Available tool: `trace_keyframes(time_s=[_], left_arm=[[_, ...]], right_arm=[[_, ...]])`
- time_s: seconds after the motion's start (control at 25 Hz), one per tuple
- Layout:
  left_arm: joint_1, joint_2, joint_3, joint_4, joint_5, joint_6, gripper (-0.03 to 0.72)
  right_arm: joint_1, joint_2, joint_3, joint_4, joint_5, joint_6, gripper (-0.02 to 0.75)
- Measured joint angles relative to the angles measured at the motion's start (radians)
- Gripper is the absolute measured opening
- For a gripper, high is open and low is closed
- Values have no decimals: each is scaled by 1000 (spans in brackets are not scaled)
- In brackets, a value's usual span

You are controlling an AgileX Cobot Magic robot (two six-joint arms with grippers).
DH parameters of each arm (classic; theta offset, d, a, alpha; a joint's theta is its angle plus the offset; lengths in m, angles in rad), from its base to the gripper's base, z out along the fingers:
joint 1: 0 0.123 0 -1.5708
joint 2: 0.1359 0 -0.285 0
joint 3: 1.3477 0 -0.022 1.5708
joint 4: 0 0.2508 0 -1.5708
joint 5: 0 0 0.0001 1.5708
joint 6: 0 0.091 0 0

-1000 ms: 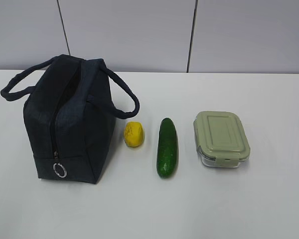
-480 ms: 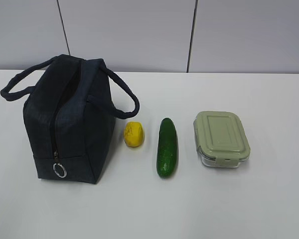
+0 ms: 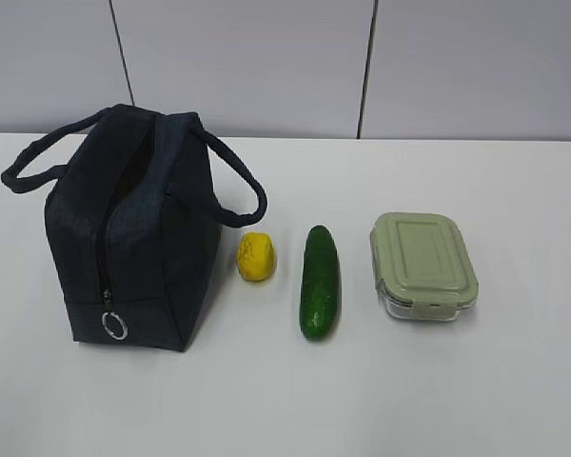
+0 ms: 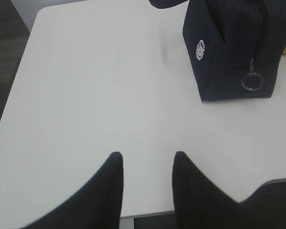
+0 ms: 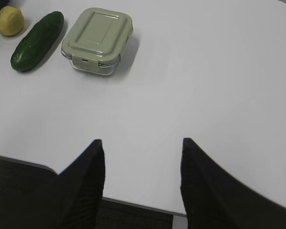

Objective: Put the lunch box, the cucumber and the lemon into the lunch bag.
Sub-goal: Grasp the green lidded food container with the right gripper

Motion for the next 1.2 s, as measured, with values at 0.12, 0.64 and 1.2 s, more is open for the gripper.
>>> trace_keyframes(time_s=[0.12,0.64,1.2], left_arm=[[0,0,0,0,0,0,239],[0,0,0,0,0,0,239],[0,0,0,0,0,0,239]], right_arm=[[0,0,0,0,0,0,391],[0,0,-10,39,-36,40,390],[0,398,-12,525,-202,-112,390]])
